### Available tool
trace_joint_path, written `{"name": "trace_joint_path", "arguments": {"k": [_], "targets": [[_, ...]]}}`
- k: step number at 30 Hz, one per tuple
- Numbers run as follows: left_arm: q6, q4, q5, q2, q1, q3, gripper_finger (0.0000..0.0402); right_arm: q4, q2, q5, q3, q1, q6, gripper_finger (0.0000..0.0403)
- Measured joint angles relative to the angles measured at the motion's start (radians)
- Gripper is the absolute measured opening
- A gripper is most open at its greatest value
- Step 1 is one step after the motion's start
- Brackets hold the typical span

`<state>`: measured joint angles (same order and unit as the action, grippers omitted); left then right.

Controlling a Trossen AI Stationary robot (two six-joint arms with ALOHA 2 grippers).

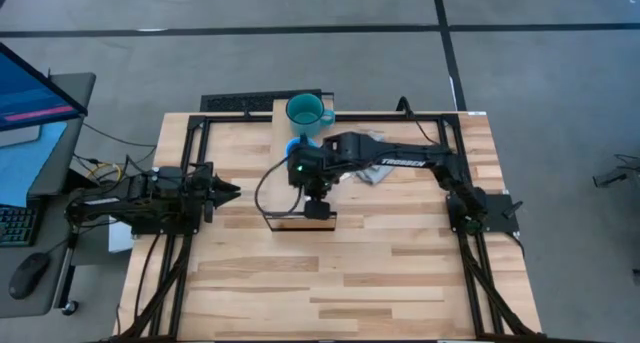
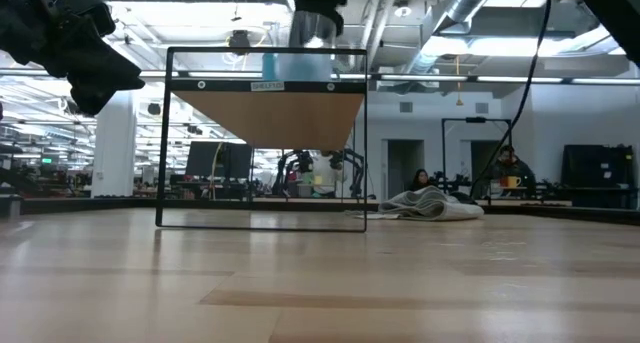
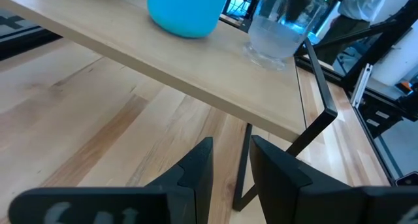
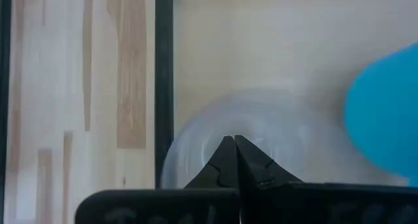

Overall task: Stack small to large cups/mugs on shelf
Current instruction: Put the transparent mug on the shelf, then return to Home Position

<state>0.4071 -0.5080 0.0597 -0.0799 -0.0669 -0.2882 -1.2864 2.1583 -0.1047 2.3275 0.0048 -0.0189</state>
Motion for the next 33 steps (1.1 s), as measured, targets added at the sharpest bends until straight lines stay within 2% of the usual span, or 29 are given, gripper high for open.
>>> {"name": "trace_joint_path", "arguments": {"k": [6, 21, 30, 33], "targets": [[0.000, -0.003, 0.000, 0.000, 0.000, 0.000, 0.0090, 0.011, 0.041, -0.006, 0.008, 0.008, -0.025, 0.0003], [-0.003, -0.002, 0.000, 0.000, 0.000, 0.000, 0.0090, 0.049, 0.026, -0.003, 0.029, -0.001, -0.035, 0.0004], [-0.003, -0.002, 0.000, 0.000, 0.000, 0.000, 0.0090, 0.056, -0.096, 0.002, 0.029, -0.001, -0.020, 0.0004], [-0.003, 0.000, 0.000, 0.000, 0.000, 0.000, 0.0090, 0.058, -0.159, 0.057, 0.029, 0.001, -0.009, 0.0003]]}}
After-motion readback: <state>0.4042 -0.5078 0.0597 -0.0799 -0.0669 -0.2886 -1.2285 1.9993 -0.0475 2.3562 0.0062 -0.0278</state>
